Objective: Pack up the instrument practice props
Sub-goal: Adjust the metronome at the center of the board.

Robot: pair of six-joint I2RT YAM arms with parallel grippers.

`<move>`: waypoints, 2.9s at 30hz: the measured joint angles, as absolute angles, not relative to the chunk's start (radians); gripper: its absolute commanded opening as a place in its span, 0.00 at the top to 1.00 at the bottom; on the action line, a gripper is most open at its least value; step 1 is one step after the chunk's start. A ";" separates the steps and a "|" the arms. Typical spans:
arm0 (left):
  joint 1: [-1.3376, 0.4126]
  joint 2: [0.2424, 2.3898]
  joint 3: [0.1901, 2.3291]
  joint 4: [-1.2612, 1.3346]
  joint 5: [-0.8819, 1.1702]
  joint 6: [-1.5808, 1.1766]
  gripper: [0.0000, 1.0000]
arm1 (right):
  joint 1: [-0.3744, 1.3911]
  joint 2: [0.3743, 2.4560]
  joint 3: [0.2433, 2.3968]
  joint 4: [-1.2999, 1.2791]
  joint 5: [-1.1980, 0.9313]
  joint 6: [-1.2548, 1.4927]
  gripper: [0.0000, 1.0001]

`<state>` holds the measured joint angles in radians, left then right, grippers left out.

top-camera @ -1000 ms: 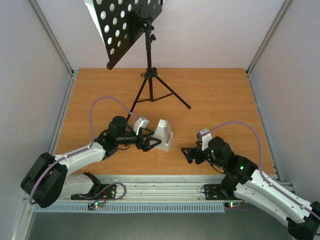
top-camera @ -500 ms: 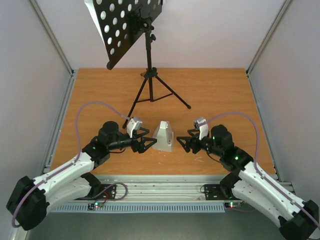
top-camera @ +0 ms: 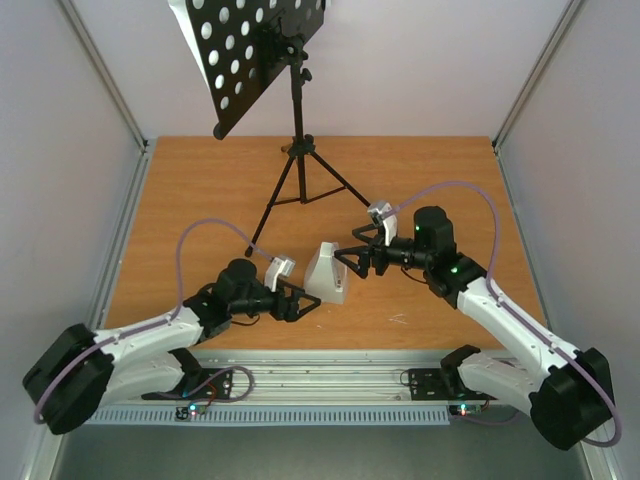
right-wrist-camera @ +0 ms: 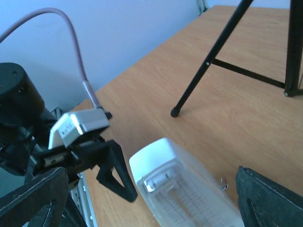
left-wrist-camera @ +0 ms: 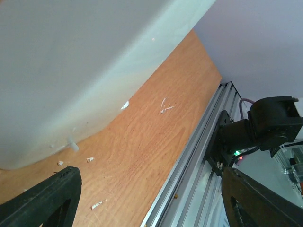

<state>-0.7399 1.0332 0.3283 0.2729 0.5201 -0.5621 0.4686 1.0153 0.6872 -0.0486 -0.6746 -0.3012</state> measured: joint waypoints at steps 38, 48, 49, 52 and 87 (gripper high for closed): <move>-0.646 1.476 0.276 0.790 0.490 -0.665 0.25 | 0.492 1.186 0.726 -0.080 -0.821 -0.437 0.20; -0.633 1.411 0.277 0.769 0.506 -0.647 0.24 | 0.563 1.133 0.657 -0.107 -0.669 -0.400 0.13; -0.632 1.402 0.277 0.760 0.505 -0.644 0.24 | 0.582 1.124 0.653 -0.114 -0.635 -0.396 0.12; -0.624 1.358 0.277 0.721 0.490 -0.635 0.22 | 0.624 1.102 0.646 -0.126 -0.553 -0.389 0.10; -0.622 1.083 0.634 0.142 0.456 -0.473 0.24 | 0.888 1.056 0.639 -0.094 0.060 -0.352 0.43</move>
<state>-0.6220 1.0828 0.6338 0.1421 0.4561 -0.4728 0.8875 1.0557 0.6388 -0.0937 0.0601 -0.3515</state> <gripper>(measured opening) 0.775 0.578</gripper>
